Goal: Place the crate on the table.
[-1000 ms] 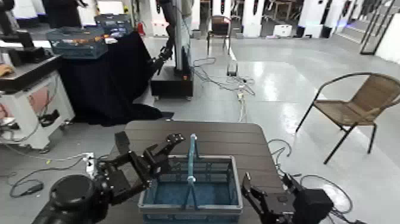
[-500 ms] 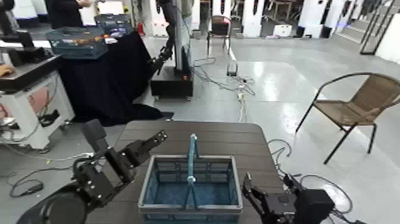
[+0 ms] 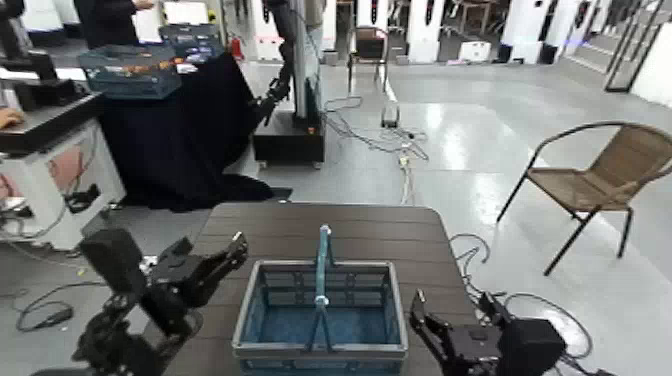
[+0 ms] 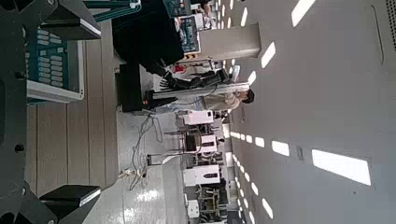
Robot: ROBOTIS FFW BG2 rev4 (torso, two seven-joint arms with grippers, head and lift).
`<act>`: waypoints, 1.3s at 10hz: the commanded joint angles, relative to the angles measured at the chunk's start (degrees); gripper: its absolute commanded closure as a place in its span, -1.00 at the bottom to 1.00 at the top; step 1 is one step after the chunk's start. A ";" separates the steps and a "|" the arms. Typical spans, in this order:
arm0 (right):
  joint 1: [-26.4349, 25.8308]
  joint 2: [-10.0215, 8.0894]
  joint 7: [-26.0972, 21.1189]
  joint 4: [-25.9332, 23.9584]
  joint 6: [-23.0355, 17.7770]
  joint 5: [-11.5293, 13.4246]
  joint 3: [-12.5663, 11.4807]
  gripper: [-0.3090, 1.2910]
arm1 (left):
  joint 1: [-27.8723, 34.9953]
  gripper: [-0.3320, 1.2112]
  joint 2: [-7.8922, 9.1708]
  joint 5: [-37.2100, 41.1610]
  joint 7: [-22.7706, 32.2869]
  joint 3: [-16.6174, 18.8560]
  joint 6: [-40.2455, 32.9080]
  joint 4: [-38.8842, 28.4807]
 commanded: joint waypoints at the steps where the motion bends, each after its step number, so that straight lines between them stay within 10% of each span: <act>1: 0.30 0.00 0.00 0.01 -0.09 0.00 -0.23 -0.45 | 5.59 -0.47 -0.59 -7.28 1.83 -1.07 -5.90 -2.51; 13: 1.00 0.09 0.53 -0.08 -0.44 0.09 -0.76 -0.45 | 16.05 -0.45 -3.32 -16.68 6.40 -1.16 -16.54 -3.21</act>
